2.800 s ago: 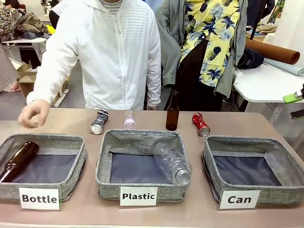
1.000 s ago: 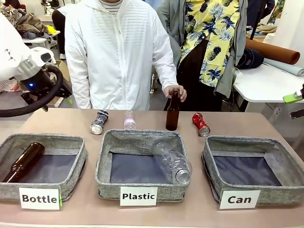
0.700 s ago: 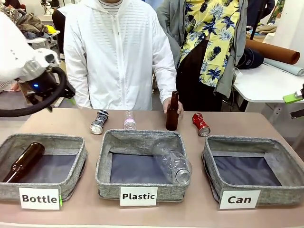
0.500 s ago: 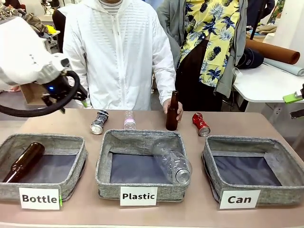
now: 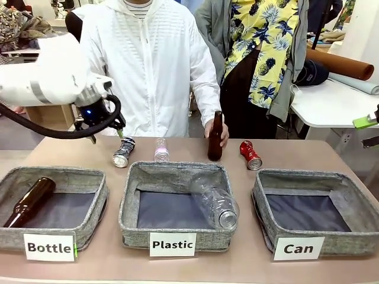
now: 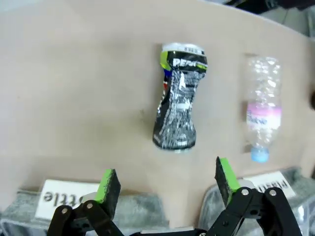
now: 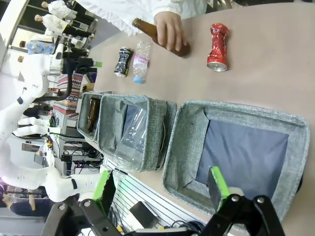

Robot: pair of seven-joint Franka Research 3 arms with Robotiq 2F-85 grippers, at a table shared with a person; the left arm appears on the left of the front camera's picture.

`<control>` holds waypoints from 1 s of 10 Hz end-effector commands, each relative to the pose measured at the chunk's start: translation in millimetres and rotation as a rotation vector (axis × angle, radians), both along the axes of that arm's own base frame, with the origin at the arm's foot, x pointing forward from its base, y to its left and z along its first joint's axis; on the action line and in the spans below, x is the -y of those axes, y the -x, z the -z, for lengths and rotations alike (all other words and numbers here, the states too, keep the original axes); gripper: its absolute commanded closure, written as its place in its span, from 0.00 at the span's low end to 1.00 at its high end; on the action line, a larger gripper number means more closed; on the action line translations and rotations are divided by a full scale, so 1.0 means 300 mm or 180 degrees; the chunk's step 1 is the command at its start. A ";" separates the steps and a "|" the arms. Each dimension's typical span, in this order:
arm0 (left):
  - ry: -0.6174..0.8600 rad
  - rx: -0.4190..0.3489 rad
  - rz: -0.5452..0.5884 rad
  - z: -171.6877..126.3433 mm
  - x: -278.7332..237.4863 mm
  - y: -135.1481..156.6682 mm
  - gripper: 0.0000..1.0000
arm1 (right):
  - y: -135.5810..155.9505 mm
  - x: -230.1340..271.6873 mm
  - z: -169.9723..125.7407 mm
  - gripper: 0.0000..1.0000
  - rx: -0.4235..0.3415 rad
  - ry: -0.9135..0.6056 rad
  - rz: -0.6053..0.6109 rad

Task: Sort the can waste into the basket.
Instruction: Pick up the can waste from the table and place it in the right Fabric basket.

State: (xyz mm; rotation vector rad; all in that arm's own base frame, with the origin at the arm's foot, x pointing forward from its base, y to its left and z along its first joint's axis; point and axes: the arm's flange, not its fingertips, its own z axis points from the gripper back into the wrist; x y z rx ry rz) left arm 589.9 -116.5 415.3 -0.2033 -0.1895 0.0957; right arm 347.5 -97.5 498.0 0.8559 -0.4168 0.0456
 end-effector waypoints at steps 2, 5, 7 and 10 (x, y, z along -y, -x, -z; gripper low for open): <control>0.0781 -0.0306 0.1092 -0.258 -0.452 0.236 0.00 | -0.011 -0.005 -0.007 0.00 -0.0006 -0.0008 0.0042; 0.1511 -0.0066 0.1388 -0.273 -0.844 0.435 0.00 | -0.011 -0.005 -0.007 0.00 -0.0006 -0.0008 0.0042; 0.1440 -0.0106 0.1208 -0.283 -0.840 0.436 0.00 | -0.011 -0.005 -0.007 0.00 -0.0006 -0.0008 0.0042; 0.1991 -0.0170 0.1102 -0.424 -1.163 0.515 0.00 | -0.011 -0.005 -0.007 0.00 -0.0006 -0.0008 0.0042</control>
